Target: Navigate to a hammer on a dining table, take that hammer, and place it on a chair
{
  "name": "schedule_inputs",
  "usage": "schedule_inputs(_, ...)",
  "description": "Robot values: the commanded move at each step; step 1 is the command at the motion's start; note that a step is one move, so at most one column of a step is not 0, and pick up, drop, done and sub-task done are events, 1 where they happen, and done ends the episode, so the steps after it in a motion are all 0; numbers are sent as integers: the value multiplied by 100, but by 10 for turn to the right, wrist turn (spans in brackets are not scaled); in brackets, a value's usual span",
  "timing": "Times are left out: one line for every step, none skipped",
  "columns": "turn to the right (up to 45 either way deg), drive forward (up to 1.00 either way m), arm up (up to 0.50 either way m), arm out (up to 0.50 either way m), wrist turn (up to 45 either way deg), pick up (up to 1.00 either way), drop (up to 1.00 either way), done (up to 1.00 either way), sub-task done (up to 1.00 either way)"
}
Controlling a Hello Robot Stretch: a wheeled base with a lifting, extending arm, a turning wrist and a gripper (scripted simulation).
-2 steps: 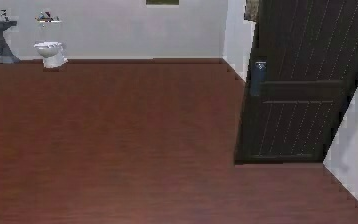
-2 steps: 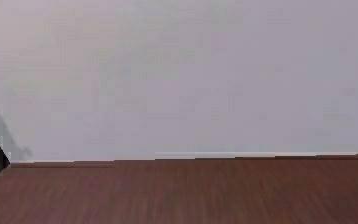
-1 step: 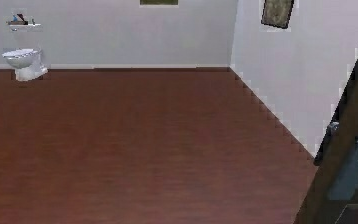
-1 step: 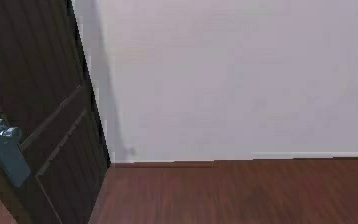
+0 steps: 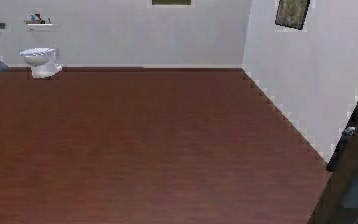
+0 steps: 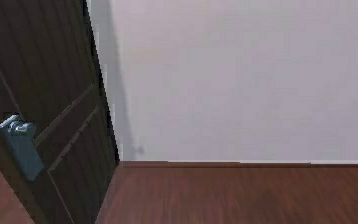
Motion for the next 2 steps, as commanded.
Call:
schedule_inputs(0, 100, 0, 0, 0, 0, 0, 0, 0)
schedule_inputs(450, 0, 0, 0, 0, 0, 0, 0, 0)
